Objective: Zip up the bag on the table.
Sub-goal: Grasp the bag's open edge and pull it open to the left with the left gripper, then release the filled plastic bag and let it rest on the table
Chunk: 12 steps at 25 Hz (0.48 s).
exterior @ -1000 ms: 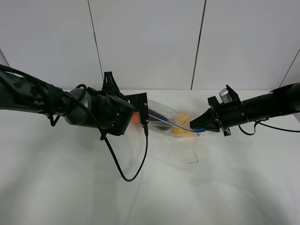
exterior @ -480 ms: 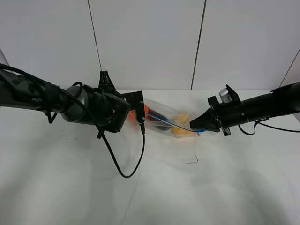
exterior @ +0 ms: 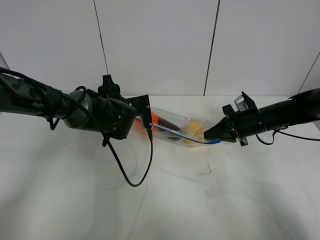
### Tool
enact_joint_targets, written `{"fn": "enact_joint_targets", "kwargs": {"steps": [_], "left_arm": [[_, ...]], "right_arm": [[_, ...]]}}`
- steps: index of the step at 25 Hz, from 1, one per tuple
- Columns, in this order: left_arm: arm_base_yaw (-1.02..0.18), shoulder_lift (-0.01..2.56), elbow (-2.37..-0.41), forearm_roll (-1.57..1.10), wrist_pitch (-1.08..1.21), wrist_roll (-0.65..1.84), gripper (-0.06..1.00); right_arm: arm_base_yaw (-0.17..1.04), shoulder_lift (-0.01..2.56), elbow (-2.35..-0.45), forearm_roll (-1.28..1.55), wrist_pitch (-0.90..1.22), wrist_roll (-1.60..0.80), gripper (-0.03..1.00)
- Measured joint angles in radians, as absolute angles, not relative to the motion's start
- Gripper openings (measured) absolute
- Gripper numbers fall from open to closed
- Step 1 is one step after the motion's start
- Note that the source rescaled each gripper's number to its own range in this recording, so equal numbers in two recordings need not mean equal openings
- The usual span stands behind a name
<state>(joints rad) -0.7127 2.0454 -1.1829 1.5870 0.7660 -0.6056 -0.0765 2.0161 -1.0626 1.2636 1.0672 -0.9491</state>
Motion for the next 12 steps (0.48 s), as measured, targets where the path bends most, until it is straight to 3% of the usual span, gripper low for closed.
{"fn": "enact_joint_targets", "kwargs": {"steps": [9,12], "left_arm": [[-0.713,2.045,-1.183,1.586,0.800,-0.621,0.73],[-0.713,2.045,-1.183,1.586,0.807,-0.643,0.79]], "right_arm": [[-0.076,2.016,-1.063,1.264,1.068,-0.949,0.00],[-0.076,2.016,-1.063,1.264,1.068,-0.949,0.00]]}}
